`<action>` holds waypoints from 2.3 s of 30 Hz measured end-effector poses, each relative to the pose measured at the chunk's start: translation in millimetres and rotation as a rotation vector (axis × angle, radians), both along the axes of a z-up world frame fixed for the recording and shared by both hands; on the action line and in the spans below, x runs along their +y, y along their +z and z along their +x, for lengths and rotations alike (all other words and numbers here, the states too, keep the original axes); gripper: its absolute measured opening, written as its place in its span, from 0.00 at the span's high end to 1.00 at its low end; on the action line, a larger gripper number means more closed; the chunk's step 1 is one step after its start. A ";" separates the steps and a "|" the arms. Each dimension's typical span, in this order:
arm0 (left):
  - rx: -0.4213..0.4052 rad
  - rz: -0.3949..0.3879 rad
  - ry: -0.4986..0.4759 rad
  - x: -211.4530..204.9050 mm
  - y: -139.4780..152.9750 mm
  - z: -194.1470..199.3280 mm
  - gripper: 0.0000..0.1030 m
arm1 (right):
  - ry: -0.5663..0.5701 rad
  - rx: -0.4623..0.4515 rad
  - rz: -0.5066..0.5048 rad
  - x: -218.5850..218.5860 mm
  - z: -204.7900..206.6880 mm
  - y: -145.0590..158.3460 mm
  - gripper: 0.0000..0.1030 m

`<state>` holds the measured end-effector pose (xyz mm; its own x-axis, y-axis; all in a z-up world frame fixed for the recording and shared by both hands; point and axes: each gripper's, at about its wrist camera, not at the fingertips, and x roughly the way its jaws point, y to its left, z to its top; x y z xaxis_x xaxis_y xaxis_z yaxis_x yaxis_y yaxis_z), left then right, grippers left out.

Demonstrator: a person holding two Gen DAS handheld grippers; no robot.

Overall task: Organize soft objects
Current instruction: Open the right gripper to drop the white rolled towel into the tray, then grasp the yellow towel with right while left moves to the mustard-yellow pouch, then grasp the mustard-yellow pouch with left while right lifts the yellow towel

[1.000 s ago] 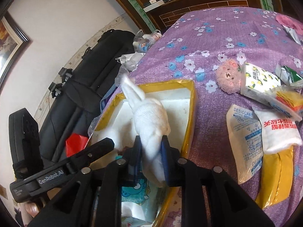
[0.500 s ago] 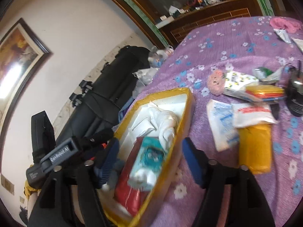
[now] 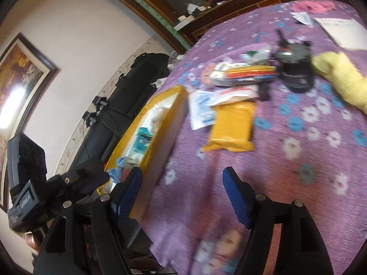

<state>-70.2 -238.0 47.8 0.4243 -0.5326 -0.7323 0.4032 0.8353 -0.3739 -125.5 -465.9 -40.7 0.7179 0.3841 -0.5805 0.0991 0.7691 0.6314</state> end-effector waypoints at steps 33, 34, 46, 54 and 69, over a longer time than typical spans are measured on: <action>0.066 0.051 -0.089 -56.9 -25.0 -9.1 0.04 | -0.376 0.141 -0.362 -155.0 0.4 -3.6 0.25; 0.067 0.053 -0.089 -57.7 -25.7 -8.1 0.04 | -0.373 0.145 -0.340 -155.3 -0.1 -7.2 0.25; 0.073 0.086 -0.107 -91.5 -40.0 13.8 0.04 | -0.367 0.181 -0.447 -138.5 3.6 -11.6 0.55; 0.073 0.135 -0.138 -117.2 -51.3 28.7 0.04 | -0.352 0.049 -0.297 -146.7 -8.6 1.4 0.58; 0.009 0.267 -0.138 -162.5 -68.7 58.3 0.11 | -0.313 0.078 -0.270 -141.5 -1.0 -7.3 0.58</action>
